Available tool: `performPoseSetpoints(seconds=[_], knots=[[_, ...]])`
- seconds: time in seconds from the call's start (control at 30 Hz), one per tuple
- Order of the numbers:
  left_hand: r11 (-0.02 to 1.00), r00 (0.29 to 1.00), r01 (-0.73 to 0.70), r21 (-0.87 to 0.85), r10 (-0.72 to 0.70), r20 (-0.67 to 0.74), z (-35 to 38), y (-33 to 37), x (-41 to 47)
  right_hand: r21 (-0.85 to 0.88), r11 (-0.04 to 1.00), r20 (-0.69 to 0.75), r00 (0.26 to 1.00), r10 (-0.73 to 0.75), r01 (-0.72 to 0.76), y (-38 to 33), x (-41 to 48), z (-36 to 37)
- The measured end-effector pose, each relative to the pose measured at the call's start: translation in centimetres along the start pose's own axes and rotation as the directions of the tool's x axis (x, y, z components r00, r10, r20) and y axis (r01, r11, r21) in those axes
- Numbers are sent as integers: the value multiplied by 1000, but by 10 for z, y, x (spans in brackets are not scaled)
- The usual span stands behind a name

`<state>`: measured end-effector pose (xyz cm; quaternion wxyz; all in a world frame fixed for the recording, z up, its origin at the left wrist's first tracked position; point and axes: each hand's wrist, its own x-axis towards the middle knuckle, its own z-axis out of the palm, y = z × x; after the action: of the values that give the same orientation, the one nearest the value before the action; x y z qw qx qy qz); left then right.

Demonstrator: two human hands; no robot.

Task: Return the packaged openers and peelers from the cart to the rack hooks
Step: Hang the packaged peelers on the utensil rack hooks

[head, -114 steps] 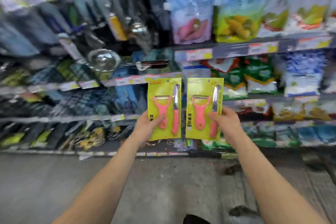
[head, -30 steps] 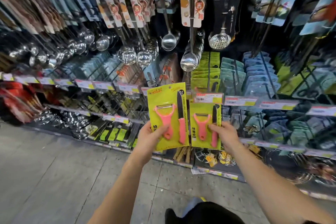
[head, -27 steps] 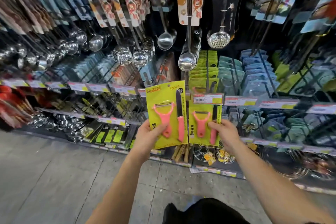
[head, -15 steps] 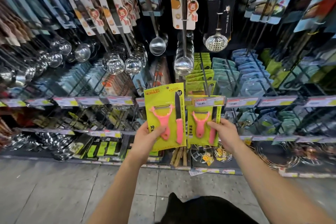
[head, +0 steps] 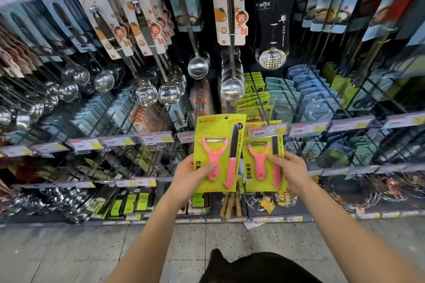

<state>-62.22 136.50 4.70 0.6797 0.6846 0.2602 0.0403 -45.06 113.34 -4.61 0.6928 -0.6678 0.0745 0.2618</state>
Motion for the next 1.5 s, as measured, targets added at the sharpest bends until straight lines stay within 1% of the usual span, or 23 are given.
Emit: performPoseSetpoints(seconds=[0.13,0.2,0.3,0.33,0.37,0.4,0.43,0.47,0.53,0.57,0.63,0.7,0.8,0.87,0.9,0.97,1.03,1.1,1.17,1.23,1.3,1.43,1.5], knots=[[999,1000,-17,-40,17,-1,-3,4,2,-45,999,-17,1000,-18,17,-12,12,6],[999,1000,-16,-49,16,-4,-2,1,2,-45,999,-13,1000,4,-4,-14,22,13],[997,1000,17,-75,-18,-9,2,-5,-2,-23,1000,-76,997,10,-11,-19,44,21],[995,999,32,-92,-33,-2,4,-8,-4,-15,999,-104,994,31,-33,-23,50,22],[992,999,50,-113,-49,7,6,-11,-6,20,996,-107,990,87,-85,-24,59,20],[991,998,67,-117,-66,17,9,-14,-9,53,990,-74,988,133,-129,-25,65,19],[989,996,89,-114,-86,27,12,-17,-11,-26,989,-98,985,141,-144,-20,72,16],[989,993,110,-103,-106,44,14,-22,-13,-118,985,-95,989,113,-124,-15,72,14],[987,988,138,-88,-131,82,18,-31,-13,-337,935,-176,983,52,-110,-7,59,16],[987,987,136,-87,-127,101,19,-37,-12,-383,921,-149,989,13,-70,-5,44,19],[989,985,133,-69,-125,116,22,-48,-9,-310,951,6,1000,-16,17,1,14,21],[984,982,169,-50,-163,93,27,-59,-7,-171,985,123,992,31,-10,4,-6,20],[973,969,231,0,-230,91,38,-72,-4,-107,994,295,954,64,-33,-4,-31,14],[965,957,261,37,-263,125,46,-79,2,-93,995,354,934,53,-22,-9,-41,11],[962,952,267,61,-273,138,51,-83,7,-105,994,334,942,41,-5,-9,-43,8],[955,945,275,110,-290,150,61,-86,17,-121,992,236,972,-6,36,-8,-39,4],[947,942,285,148,-306,142,74,-84,26,-119,991,169,984,-47,68,-10,-32,0],[941,948,279,194,-301,99,84,-82,33,-139,986,125,989,-80,97,-15,-26,-2],[923,961,247,294,-272,45,92,-81,40,-141,979,93,987,-134,147,-22,-23,-5],[895,964,241,376,-266,13,96,-84,46,-114,977,75,982,-171,179,-27,-20,-8],[876,965,244,416,-260,-21,98,-84,49,-120,969,77,976,-206,214,-31,-18,-11],[872,981,193,449,-183,-67,100,-81,50,-74,968,90,968,-234,241,-36,-12,-11],[868,982,187,459,-173,-72,99,-84,51,-72,967,74,968,-240,245,-38,-9,-8]])
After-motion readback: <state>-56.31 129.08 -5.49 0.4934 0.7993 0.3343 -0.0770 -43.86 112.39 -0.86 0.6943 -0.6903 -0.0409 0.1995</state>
